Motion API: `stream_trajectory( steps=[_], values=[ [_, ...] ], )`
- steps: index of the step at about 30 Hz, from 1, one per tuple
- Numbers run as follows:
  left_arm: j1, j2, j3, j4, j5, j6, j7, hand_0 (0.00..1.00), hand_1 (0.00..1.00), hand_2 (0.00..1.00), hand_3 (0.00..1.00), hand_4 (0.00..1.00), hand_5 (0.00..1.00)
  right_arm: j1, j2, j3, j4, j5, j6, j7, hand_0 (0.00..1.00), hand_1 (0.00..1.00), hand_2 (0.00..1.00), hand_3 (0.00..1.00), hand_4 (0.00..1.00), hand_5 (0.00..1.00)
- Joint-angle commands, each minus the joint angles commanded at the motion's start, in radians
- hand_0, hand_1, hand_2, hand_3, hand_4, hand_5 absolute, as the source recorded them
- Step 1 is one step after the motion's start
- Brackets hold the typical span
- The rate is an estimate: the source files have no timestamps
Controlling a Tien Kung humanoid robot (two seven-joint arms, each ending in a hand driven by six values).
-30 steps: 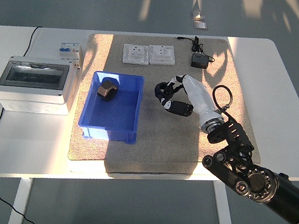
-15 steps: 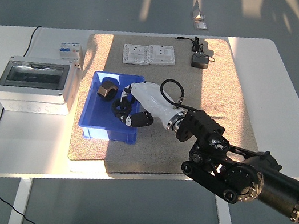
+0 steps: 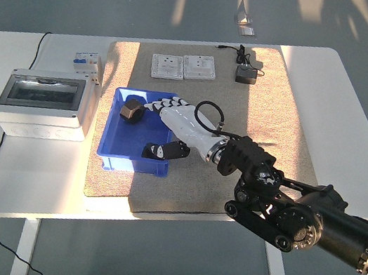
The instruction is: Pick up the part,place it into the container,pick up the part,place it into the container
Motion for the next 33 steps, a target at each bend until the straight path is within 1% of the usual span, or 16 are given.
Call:
stream_trajectory(
  steps=[4,7,8,10,11,13,14,19,20,22,24,25,26,31,32,33],
  values=[
    [0.001,-0.001,0.001,0.0,-0.002,0.001,-0.001,0.676,0.662,0.663,0.737,0.806,0.867,-0.043,-0.019,0.054,-0.009,0.094,-0.091,0.078,0.998,0.998,0.974,0.966,0.703,0.241],
    [0.001,-0.004,0.001,0.0,-0.001,0.001,-0.002,0.676,0.662,0.663,0.737,0.806,0.867,-0.098,-0.047,0.116,-0.007,0.18,-0.164,0.142,0.998,0.998,0.974,0.966,0.703,0.241],
    [0.001,-0.006,0.003,0.0,-0.004,0.001,-0.002,0.676,0.662,0.663,0.737,0.807,0.866,-0.116,-0.059,0.136,-0.003,0.207,-0.185,0.162,0.974,0.893,0.881,0.865,0.662,0.259],
    [0.003,-0.009,0.006,0.0,-0.011,0.002,-0.002,0.676,0.662,0.663,0.737,0.807,0.866,-0.16,-0.085,0.184,0.009,0.265,-0.225,0.205,0.974,0.893,0.881,0.865,0.662,0.259],
    [0.004,-0.011,0.009,0.0,-0.015,0.003,-0.003,0.676,0.662,0.663,0.737,0.807,0.866,-0.181,-0.1,0.207,0.021,0.289,-0.235,0.224,0.974,0.893,0.881,0.865,0.662,0.259],
    [0.007,-0.015,0.013,0.0,-0.024,0.004,-0.004,0.676,0.662,0.663,0.737,0.807,0.866,-0.231,-0.132,0.263,0.052,0.346,-0.243,0.264,0.974,0.893,0.881,0.865,0.662,0.259],
    [0.008,-0.016,0.014,0.0,-0.026,0.004,-0.004,0.677,0.662,0.663,0.737,0.807,0.866,-0.256,-0.146,0.29,0.071,0.369,-0.24,0.279,0.917,0.848,0.841,0.843,0.667,0.277],
    [0.014,-0.023,0.016,0.0,-0.033,0.005,-0.007,0.677,0.662,0.663,0.737,0.807,0.866,-0.388,-0.202,0.434,0.174,0.474,-0.231,0.346,0.917,0.848,0.841,0.843,0.667,0.277],
    [0.015,-0.024,0.017,0.0,-0.035,0.006,-0.007,0.676,0.662,0.663,0.738,0.807,0.867,-0.401,-0.205,0.448,0.183,0.483,-0.23,0.352,0.864,0.758,0.783,0.773,0.666,0.285],
    [0.017,-0.026,0.017,0.0,-0.037,0.006,-0.007,0.676,0.662,0.663,0.738,0.807,0.867,-0.452,-0.216,0.503,0.215,0.517,-0.232,0.378,0.864,0.758,0.783,0.773,0.666,0.285],
    [0.017,-0.026,0.015,0.0,-0.034,0.006,-0.007,0.676,0.662,0.663,0.738,0.807,0.867,-0.505,-0.22,0.56,0.232,0.541,-0.232,0.397,0.864,0.758,0.783,0.773,0.666,0.285],
    [0.017,-0.026,0.014,0.0,-0.032,0.005,-0.006,0.676,0.662,0.663,0.738,0.807,0.867,-0.531,-0.22,0.588,0.236,0.55,-0.232,0.404,0.864,0.758,0.783,0.773,0.666,0.285],
    [0.017,-0.026,0.014,0.0,-0.03,0.005,-0.006,0.675,0.662,0.663,0.738,0.807,0.866,-0.559,-0.219,0.62,0.237,0.558,-0.232,0.412,0.824,0.716,0.748,0.718,0.665,0.29],
    [0.017,-0.026,0.011,0.0,-0.025,0.005,-0.003,0.675,0.662,0.663,0.738,0.807,0.866,-0.671,-0.221,0.749,0.242,0.61,-0.235,0.46,0.824,0.716,0.748,0.718,0.665,0.29],
    [0.018,-0.026,0.011,0.0,-0.025,0.005,-0.003,0.676,0.662,0.663,0.738,0.807,0.866,-0.684,-0.221,0.768,0.242,0.626,-0.238,0.473,0.731,0.546,0.662,0.672,0.665,0.288],
    [0.018,-0.026,0.011,0.0,-0.024,0.005,-0.002,0.676,0.662,0.663,0.738,0.807,0.866,-0.695,-0.22,0.787,0.242,0.648,-0.246,0.492,0.731,0.546,0.662,0.672,0.665,0.288]
  ],
)
